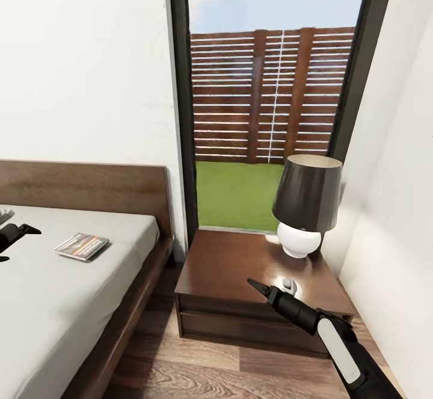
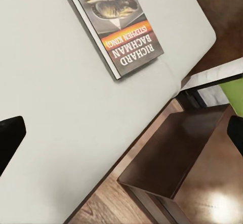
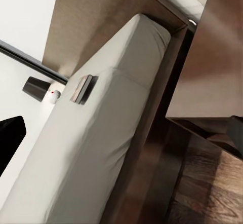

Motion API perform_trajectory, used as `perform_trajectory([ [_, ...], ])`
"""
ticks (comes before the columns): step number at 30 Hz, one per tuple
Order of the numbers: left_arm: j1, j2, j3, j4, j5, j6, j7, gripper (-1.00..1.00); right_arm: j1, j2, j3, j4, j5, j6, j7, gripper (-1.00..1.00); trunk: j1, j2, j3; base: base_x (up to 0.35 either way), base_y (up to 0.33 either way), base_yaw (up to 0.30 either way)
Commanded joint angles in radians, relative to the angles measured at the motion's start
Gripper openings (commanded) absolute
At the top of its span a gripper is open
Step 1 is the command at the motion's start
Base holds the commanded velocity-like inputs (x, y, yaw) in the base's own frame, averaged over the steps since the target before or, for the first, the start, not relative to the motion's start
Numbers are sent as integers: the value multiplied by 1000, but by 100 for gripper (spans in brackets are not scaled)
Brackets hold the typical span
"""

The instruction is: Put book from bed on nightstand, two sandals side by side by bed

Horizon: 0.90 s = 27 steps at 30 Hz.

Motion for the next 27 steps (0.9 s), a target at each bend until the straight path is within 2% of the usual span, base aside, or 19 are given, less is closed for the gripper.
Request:
perform_trajectory([
  [1,-1,1,-2,-1,10,0,10,100,-1,-1,0,0,-9,7,-2,100,0,0,-1,6,0,-3],
  [7,-1,1,-2,0,10,0,11,100,-1,-1,-5,0,-15,9,-1,100,0,0,-1,3,0,37],
  [21,-1,1,-2,13,10,0,9,100,-1,-1,-5,0,-20,9,-1,100,0,0,-1,19,0,180],
  [27,-1,1,-2,16,10,-1,8,100,-1,-1,-6,0,-20,9,0,100,0,0,-1,116,0,68],
])
